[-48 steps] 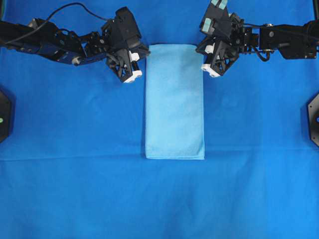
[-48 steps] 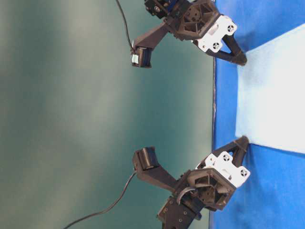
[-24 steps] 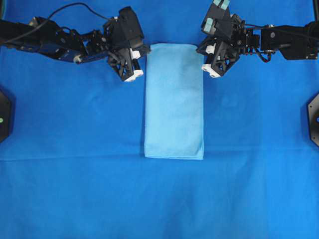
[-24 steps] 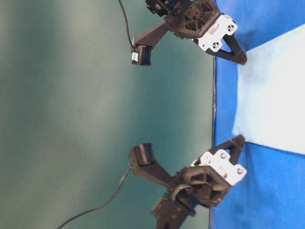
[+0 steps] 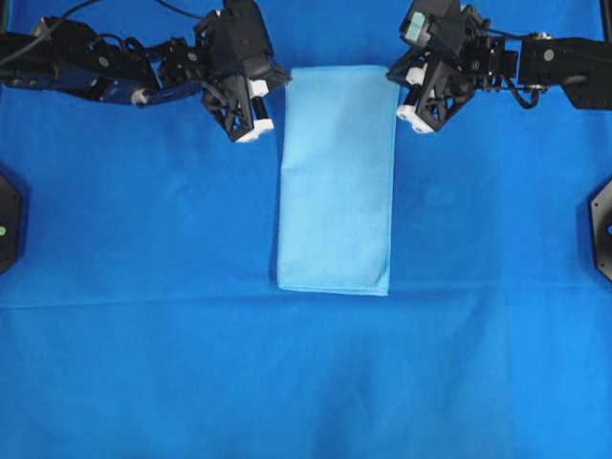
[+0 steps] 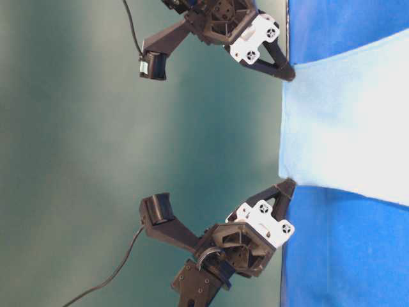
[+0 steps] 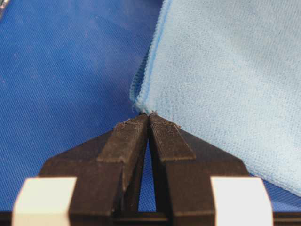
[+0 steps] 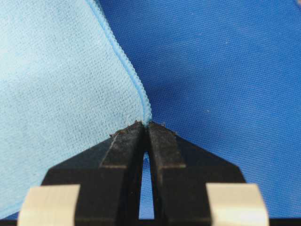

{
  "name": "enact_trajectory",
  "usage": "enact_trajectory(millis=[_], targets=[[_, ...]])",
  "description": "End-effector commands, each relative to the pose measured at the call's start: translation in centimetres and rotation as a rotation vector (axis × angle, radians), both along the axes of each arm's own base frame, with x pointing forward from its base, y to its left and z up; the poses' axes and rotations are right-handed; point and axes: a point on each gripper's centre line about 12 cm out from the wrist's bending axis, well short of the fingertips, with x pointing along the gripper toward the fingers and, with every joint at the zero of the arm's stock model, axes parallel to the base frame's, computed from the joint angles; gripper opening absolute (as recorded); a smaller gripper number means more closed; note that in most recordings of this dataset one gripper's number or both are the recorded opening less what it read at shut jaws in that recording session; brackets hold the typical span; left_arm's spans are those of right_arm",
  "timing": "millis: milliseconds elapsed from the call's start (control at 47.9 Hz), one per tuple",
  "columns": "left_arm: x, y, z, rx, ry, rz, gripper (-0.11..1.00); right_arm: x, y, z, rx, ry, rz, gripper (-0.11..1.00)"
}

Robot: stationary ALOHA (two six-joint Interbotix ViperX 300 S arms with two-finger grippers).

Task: Fold the light blue towel.
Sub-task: 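Fold the far end of the strip toward the near end with both grippers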

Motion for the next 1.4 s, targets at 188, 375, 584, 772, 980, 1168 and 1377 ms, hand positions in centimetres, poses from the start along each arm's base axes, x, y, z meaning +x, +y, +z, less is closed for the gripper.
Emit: enact_trajectory(millis=[188,375,584,772,980,1168,1377], targets=[[0.6,-4.4,3.0,0.014,-0.041,-0.104,0.03,1.1,3.7,2.6,0.0,-0.032,0.051,0.03],[0.2,-9.1,3.7,-0.018,-0.029,-0.202,0.03,1.2,7.8,3.7,0.029,0.0,0.079,0.03],[-0.2,-14.9,3.5,-0.056,-0.014,-0.331,0.03,1.3,12.3,3.4,0.083,0.022,0.128,0.03],[-0.3,-18.3,3.1,-0.119,0.007,-0.381,0.03,1.2,15.7,3.0,0.127,0.046,0.157,0.03],[-0.4,-20.9,2.7,-0.142,0.027,-0.434,0.03,1.3,18.2,2.6,0.155,0.055,0.192,0.03],[-0.4,-21.2,1.8,-0.144,0.05,-0.441,0.03,1.5,18.6,1.9,0.16,0.075,0.203,0.03],[-0.2,-21.2,0.8,-0.147,0.063,-0.438,0.03,2.0,18.8,0.6,0.168,0.098,0.211,0.03]])
